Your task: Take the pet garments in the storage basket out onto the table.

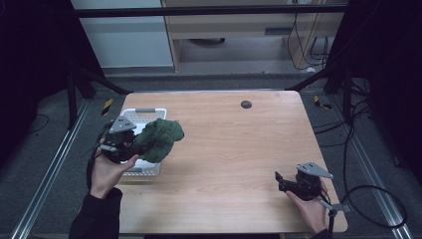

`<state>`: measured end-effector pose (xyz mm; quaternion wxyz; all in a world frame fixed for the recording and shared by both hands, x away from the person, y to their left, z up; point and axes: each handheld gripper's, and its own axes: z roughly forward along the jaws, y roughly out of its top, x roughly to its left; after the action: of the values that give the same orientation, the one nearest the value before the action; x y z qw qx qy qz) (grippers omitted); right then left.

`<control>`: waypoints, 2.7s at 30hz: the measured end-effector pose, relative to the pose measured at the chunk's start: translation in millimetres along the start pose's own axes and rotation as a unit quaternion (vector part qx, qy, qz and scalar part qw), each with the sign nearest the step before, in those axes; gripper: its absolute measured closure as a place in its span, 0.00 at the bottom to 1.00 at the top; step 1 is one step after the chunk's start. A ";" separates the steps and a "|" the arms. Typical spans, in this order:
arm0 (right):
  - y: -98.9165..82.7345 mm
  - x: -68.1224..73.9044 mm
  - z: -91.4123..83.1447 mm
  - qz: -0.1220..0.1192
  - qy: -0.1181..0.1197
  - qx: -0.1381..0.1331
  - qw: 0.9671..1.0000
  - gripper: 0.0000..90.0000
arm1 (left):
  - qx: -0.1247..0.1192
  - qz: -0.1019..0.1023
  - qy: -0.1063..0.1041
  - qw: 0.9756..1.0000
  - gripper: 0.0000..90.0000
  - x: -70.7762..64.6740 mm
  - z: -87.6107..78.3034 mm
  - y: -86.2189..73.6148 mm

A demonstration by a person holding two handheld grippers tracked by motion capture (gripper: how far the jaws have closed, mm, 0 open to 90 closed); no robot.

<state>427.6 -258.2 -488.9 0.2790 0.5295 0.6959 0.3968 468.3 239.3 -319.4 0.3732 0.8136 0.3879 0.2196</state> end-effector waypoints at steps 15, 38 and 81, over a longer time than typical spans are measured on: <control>0.6 -0.4 -1.2 0.000 0.000 -0.002 1.000 0.14 | 0.038 0.050 -0.045 0.997 0.72 -21.6 19.0 23.6; 0.9 -0.1 -0.6 -0.001 0.001 -0.002 1.000 0.14 | 0.056 0.106 -0.095 0.988 0.72 -46.8 40.0 51.6; 2.0 -0.1 -0.8 0.002 -0.003 -0.002 1.000 0.14 | 0.119 0.187 -0.151 0.963 0.72 -94.3 101.3 50.6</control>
<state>428.0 -258.2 -486.8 0.2814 0.5311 0.6935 0.3973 500.6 98.8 -349.7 0.2800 0.9340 0.1913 0.1125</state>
